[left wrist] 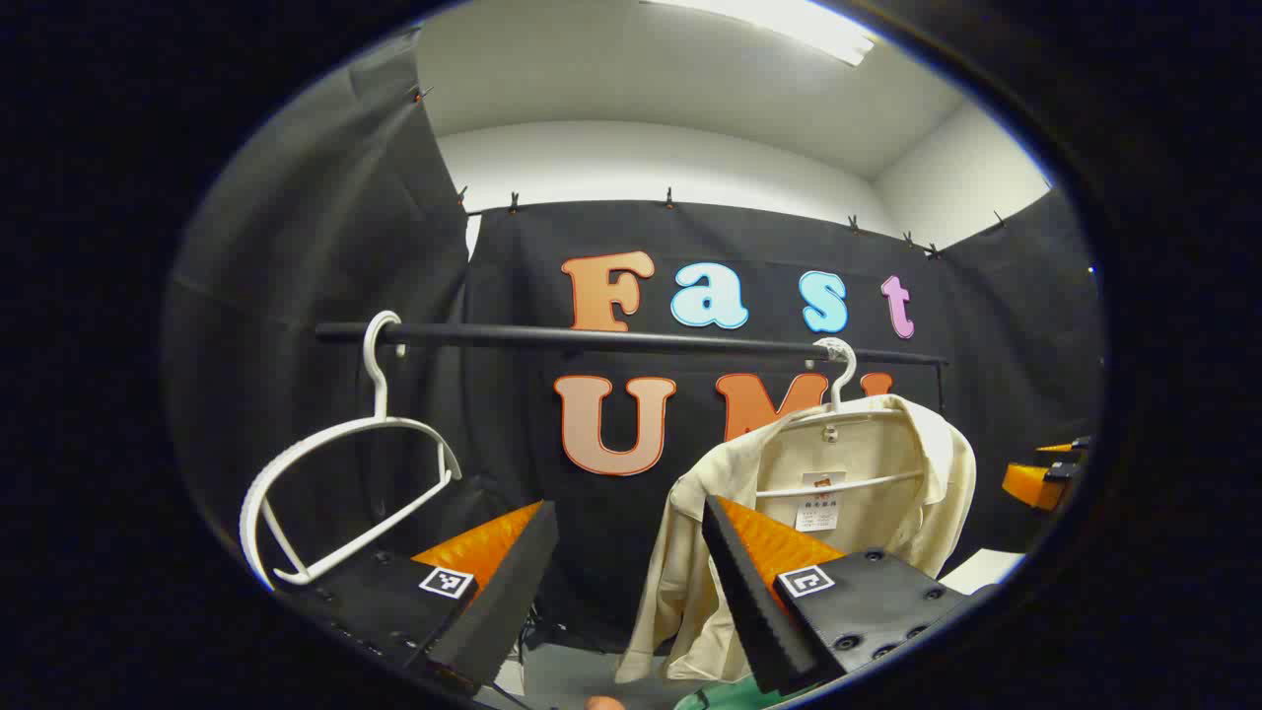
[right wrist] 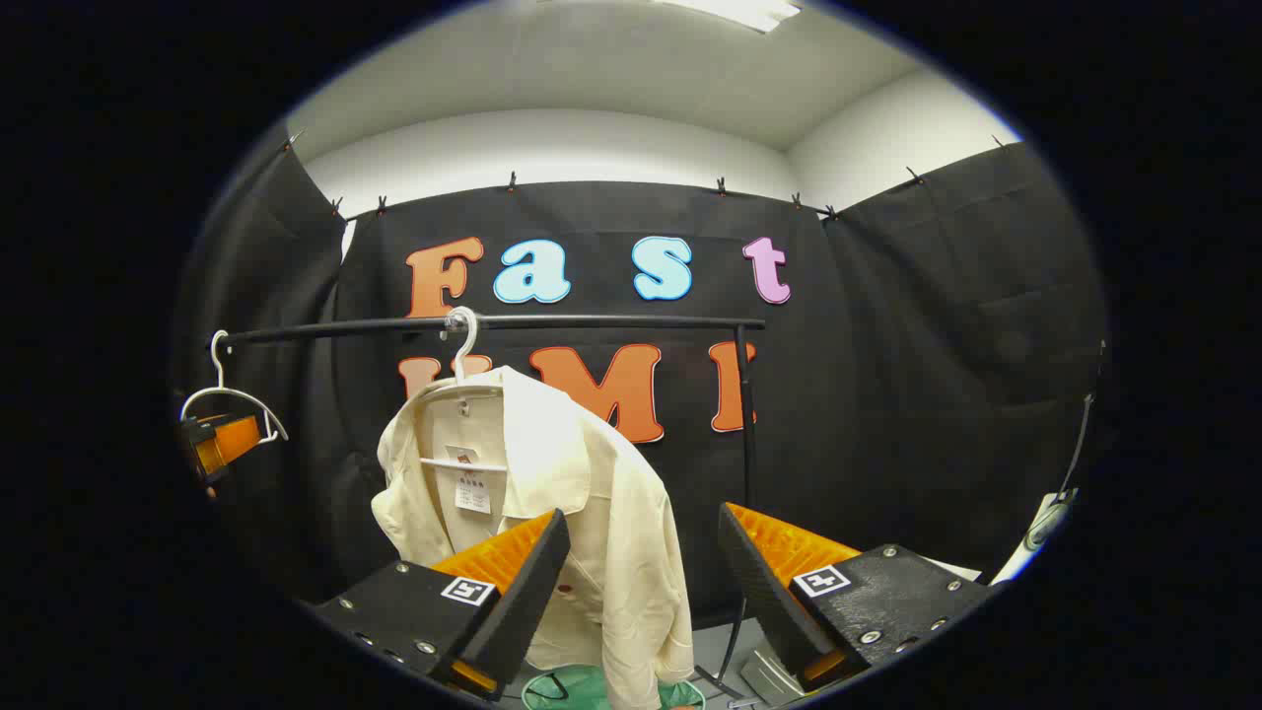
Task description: Grasp the clothes on the hanger with both hands and then place them into the laundry hamper below.
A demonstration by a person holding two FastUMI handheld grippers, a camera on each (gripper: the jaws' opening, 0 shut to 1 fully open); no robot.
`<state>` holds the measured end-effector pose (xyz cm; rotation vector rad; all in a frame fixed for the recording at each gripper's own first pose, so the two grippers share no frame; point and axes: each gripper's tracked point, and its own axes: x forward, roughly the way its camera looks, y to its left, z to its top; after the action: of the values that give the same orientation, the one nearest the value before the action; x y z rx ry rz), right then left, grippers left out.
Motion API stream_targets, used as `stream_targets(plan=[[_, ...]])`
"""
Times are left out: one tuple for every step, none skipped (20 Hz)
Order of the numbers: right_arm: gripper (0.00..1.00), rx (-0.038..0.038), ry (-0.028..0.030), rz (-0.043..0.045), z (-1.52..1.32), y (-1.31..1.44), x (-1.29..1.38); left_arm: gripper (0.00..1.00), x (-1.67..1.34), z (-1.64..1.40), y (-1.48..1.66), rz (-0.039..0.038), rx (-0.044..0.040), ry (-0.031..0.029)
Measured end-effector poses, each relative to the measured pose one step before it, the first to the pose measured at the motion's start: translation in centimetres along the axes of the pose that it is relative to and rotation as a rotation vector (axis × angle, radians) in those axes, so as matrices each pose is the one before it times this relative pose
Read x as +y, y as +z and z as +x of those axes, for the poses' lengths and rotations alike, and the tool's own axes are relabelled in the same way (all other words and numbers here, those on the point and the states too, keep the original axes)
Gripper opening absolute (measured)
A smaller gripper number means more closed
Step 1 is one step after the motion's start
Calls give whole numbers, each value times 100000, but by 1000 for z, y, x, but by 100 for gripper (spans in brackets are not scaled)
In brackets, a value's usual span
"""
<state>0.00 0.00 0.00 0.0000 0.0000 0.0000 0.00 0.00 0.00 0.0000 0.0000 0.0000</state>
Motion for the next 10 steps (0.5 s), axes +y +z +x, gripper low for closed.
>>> stream_targets(plan=[[94, -175, -2335, -2062, -195, 179, -591, 92, -399, -150, 98, -2497, -484, -1044], [94, -1229, -1409, -1637, -306, 168, -46, 96, -545, 31, -208, -3665, 1187, -2399], [94, -869, 68, -710, -252, 180, 548, 99, 131, -16, -470, -2632, 2215, -1383], [94, -273, 1663, 247, -155, 3, 727, 96, 733, -10, -203, -1156, 1450, 734], [94, -94, 1671, 541, 56, -1, 615, 97, 1113, -48, 125, -707, 48, 2360], [94, -49, 546, 612, -26, -40, 111, 96, 1186, -87, 125, -262, -452, 2997], [94, 63, -636, 857, -74, 45, -443, 96, 365, 62, -73, -1026, -105, 1317], [95, 582, -703, 767, -5, -57, -318, 100, -110, 88, -217, -635, 969, -882], [95, 640, -431, 280, 164, -151, -86, 96, -62, 66, -298, -13, 1000, -687], [95, 267, -945, -328, 165, -91, -298, 96, 98, 59, 30, 403, 125, -73]])
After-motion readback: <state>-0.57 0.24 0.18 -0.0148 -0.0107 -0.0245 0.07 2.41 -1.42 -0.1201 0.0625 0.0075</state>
